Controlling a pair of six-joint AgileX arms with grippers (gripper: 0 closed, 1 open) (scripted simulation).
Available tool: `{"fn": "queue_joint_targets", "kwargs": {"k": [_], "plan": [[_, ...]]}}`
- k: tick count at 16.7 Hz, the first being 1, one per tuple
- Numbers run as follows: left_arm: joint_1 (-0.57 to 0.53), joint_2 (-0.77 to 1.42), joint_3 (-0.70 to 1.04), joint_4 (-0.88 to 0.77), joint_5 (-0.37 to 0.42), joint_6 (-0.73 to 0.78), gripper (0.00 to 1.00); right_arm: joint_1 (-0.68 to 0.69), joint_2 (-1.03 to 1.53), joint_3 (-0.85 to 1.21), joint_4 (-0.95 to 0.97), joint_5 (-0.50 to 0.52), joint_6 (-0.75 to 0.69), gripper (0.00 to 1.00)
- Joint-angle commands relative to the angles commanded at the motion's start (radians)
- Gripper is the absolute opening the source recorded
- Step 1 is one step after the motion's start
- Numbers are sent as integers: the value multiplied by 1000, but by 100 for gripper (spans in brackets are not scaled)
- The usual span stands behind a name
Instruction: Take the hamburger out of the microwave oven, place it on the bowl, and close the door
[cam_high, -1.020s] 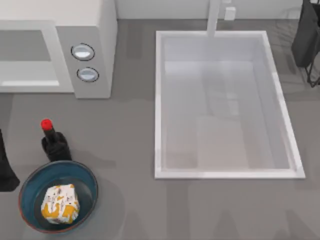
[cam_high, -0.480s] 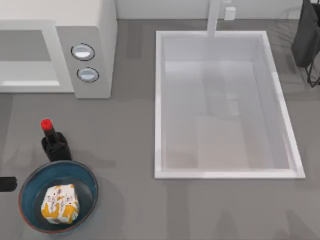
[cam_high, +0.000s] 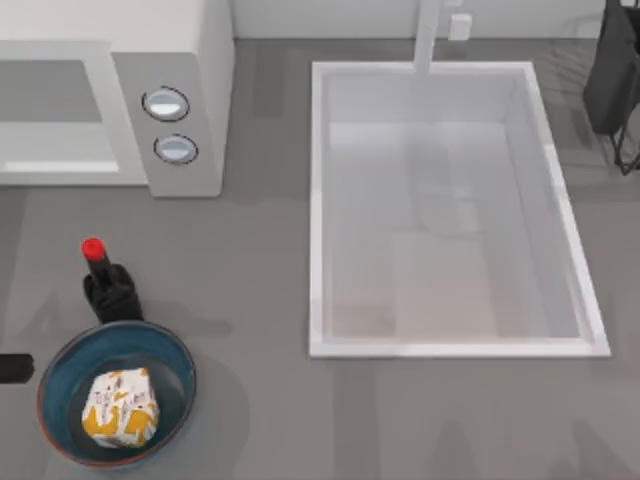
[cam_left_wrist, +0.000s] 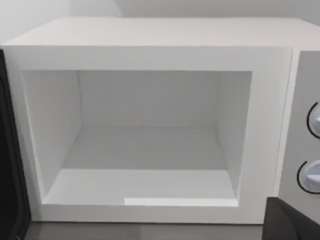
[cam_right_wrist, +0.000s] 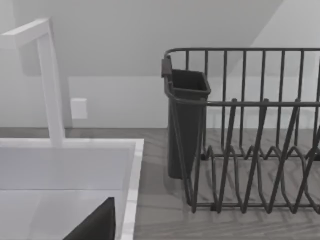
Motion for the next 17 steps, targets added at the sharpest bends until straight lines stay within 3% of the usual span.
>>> {"fn": "queue_joint_targets", "kwargs": {"k": [4, 11, 17], "plan": [[3, -3, 1, -4, 3, 0, 0, 0, 0, 0, 0, 0, 0, 100], [104, -163, 17, -179, 104, -3, 0, 0, 0, 0, 0, 0, 0, 100], [87, -171, 23, -197, 88, -2, 0, 0, 0, 0, 0, 0, 0, 100]]}}
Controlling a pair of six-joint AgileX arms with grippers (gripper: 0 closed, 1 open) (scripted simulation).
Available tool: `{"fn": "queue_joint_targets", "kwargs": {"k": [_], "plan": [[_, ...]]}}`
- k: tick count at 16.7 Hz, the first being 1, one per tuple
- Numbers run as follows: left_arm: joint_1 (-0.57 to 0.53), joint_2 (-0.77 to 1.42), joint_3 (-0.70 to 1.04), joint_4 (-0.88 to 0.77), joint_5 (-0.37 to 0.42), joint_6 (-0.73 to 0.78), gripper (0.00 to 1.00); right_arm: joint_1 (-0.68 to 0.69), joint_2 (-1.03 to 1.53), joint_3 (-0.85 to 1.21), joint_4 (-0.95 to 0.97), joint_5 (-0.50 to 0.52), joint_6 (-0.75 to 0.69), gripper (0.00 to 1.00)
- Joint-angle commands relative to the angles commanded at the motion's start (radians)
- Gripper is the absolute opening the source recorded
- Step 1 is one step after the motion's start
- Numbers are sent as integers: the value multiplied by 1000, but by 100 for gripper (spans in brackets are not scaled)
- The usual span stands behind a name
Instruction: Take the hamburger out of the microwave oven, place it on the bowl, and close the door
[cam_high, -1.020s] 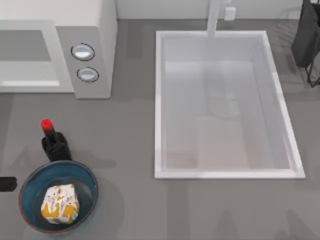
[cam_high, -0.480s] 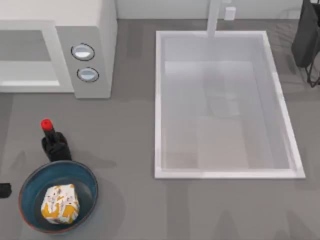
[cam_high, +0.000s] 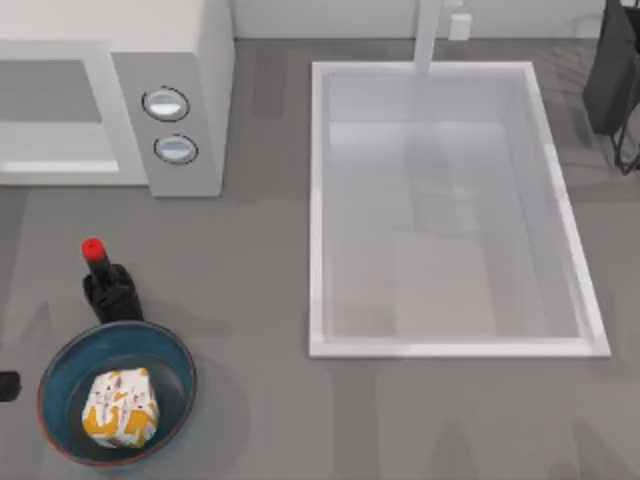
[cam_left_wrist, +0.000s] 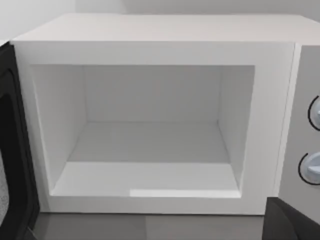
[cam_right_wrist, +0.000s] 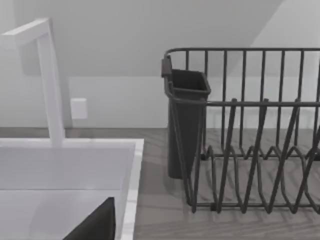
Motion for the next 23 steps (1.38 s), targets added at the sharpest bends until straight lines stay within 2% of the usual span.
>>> {"fn": "queue_joint_targets", "kwargs": {"k": [7, 13, 15, 17, 23], "plan": [[-238, -18, 84, -103, -238, -1, 0, 0, 0, 0, 0, 0, 0, 100], [-253, -15, 86, -103, -253, -2, 0, 0, 0, 0, 0, 0, 0, 100], [-290, -21, 88, -112, -290, -2, 0, 0, 0, 0, 0, 0, 0, 100], [-369, -32, 90, -126, -369, -3, 0, 0, 0, 0, 0, 0, 0, 100], [-703, -55, 90, -151, -703, -6, 0, 0, 0, 0, 0, 0, 0, 100]]}}
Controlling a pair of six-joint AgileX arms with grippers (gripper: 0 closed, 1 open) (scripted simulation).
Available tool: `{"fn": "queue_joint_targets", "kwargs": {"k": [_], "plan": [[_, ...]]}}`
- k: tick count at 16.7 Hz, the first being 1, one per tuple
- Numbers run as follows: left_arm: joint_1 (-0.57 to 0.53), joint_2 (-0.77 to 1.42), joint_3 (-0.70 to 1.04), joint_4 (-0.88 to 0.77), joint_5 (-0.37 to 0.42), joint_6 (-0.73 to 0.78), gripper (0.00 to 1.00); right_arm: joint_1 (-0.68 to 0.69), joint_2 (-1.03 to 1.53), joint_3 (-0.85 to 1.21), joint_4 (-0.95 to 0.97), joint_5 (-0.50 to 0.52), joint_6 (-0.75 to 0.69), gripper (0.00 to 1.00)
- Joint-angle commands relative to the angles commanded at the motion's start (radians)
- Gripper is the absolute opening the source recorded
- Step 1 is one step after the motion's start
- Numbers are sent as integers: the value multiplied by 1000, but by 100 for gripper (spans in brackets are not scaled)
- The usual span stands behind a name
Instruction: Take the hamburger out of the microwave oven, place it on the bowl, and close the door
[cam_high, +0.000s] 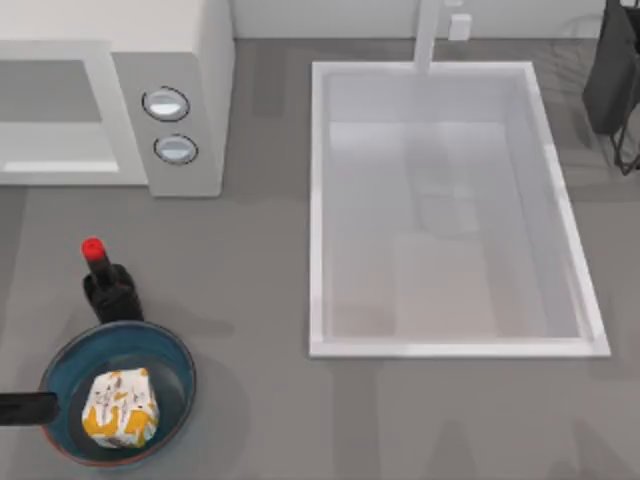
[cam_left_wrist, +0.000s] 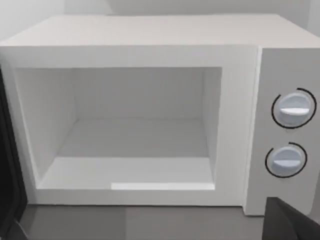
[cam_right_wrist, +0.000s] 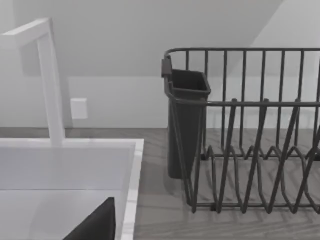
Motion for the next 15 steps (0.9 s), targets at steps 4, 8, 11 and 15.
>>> {"fn": "queue_joint_targets", "kwargs": {"k": [4, 8, 11, 15], "plan": [[-77, -2, -3, 0, -77, -1, 0, 0, 0, 0, 0, 0, 0, 100], [-60, 31, -2, 1, -74, -1, 0, 0, 0, 0, 0, 0, 0, 100], [2, 93, 53, -11, -22, 44, 0, 0, 0, 0, 0, 0, 0, 100], [229, 322, 220, -48, 151, 179, 0, 0, 0, 0, 0, 0, 0, 100]]}}
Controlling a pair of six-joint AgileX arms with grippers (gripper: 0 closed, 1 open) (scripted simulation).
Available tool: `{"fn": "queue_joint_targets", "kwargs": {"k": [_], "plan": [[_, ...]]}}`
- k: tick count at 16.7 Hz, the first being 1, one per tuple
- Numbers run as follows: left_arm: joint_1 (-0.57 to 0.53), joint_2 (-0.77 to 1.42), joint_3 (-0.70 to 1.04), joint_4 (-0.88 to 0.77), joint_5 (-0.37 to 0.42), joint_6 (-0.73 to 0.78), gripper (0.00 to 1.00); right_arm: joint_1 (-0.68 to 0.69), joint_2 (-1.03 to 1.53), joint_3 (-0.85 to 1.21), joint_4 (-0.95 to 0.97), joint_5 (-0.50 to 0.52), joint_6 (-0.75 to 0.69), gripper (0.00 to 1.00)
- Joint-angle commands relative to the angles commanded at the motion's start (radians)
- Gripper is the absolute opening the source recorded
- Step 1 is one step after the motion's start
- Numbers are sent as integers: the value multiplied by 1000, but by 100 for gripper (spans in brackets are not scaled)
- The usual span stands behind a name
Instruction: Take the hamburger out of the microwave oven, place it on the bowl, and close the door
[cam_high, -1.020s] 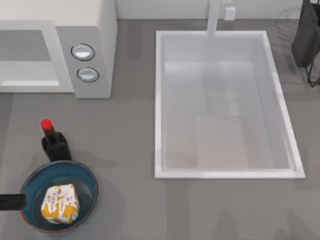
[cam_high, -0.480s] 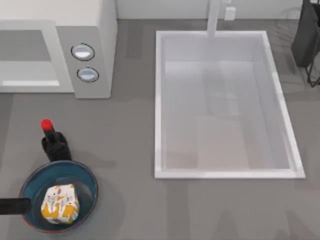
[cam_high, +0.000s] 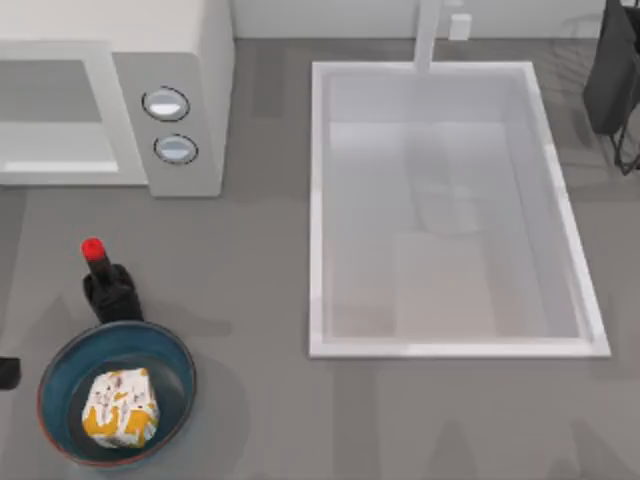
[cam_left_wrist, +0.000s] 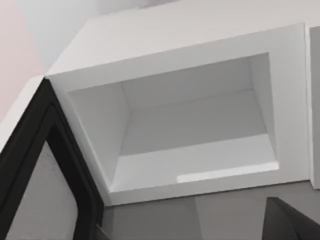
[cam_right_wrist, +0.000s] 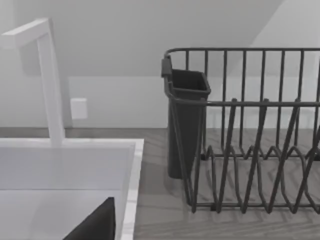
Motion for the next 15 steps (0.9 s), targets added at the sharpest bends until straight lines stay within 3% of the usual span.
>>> {"fn": "queue_joint_targets", "kwargs": {"k": [11, 15], "plan": [[968, 1153, 657, -202, 733, 504, 0, 0, 0, 0, 0, 0, 0, 100], [1257, 1450, 852, -284, 965, 642, 0, 0, 0, 0, 0, 0, 0, 100]]}}
